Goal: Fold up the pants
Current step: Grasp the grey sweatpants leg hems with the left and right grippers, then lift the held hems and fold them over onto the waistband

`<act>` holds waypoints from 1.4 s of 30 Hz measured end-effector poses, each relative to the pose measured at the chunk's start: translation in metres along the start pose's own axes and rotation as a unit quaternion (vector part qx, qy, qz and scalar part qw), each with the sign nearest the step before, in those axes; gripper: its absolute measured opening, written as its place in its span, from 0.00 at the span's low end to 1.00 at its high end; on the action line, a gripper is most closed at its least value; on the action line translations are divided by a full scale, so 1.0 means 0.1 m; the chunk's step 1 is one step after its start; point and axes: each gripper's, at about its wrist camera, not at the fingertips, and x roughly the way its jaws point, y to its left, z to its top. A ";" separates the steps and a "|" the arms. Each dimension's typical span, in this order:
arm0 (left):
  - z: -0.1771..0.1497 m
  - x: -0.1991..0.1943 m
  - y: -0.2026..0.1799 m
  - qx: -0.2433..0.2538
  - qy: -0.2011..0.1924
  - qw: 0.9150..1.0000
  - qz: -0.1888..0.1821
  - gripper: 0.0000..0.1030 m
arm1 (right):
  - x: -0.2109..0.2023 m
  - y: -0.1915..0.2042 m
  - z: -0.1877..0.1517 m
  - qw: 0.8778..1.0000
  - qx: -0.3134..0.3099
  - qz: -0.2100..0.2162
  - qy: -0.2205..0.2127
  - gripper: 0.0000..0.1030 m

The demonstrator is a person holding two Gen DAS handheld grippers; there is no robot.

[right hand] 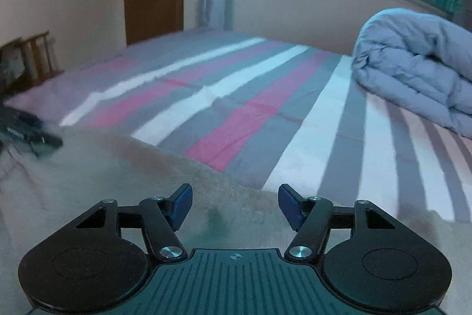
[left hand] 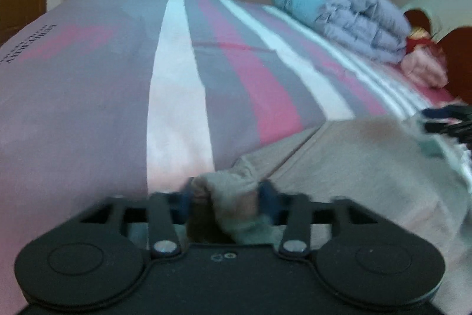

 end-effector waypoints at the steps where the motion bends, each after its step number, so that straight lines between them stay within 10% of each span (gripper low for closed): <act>1: -0.01 -0.02 0.01 0.005 -0.002 1.000 -0.004 0.24 | 0.08 0.01 0.03 1.000 -0.005 0.005 0.005 0.63; 9: 0.04 0.05 0.04 0.009 -0.010 1.000 -0.014 0.22 | 0.76 -0.01 0.18 0.989 -0.088 0.072 0.091 0.61; 11: 0.05 0.01 0.00 0.019 -0.019 1.000 -0.010 0.18 | 0.82 0.05 0.19 0.986 -0.098 0.084 0.105 0.08; 25: -0.16 -1.49 -0.68 0.139 -0.164 0.976 -0.037 0.13 | -1.29 0.69 0.08 0.987 -0.156 0.031 -0.039 0.08; 29: -0.57 -1.80 -0.96 0.196 -0.161 0.967 -0.026 0.13 | -1.84 1.02 -0.28 0.981 -0.187 0.016 -0.057 0.08; 36: -1.47 -1.82 -1.14 0.165 -0.089 0.982 -0.003 0.17 | -1.93 1.50 -1.36 0.989 -0.145 0.026 0.007 0.08; 39: -1.68 -1.89 -1.12 0.111 -0.071 0.991 0.027 0.27 | -1.94 1.64 -1.72 0.994 -0.103 0.009 0.020 0.17; 42: -1.78 -2.09 -1.15 0.035 -0.090 0.993 0.067 0.49 | -2.19 1.60 -1.84 1.000 -0.012 -0.009 -0.023 0.56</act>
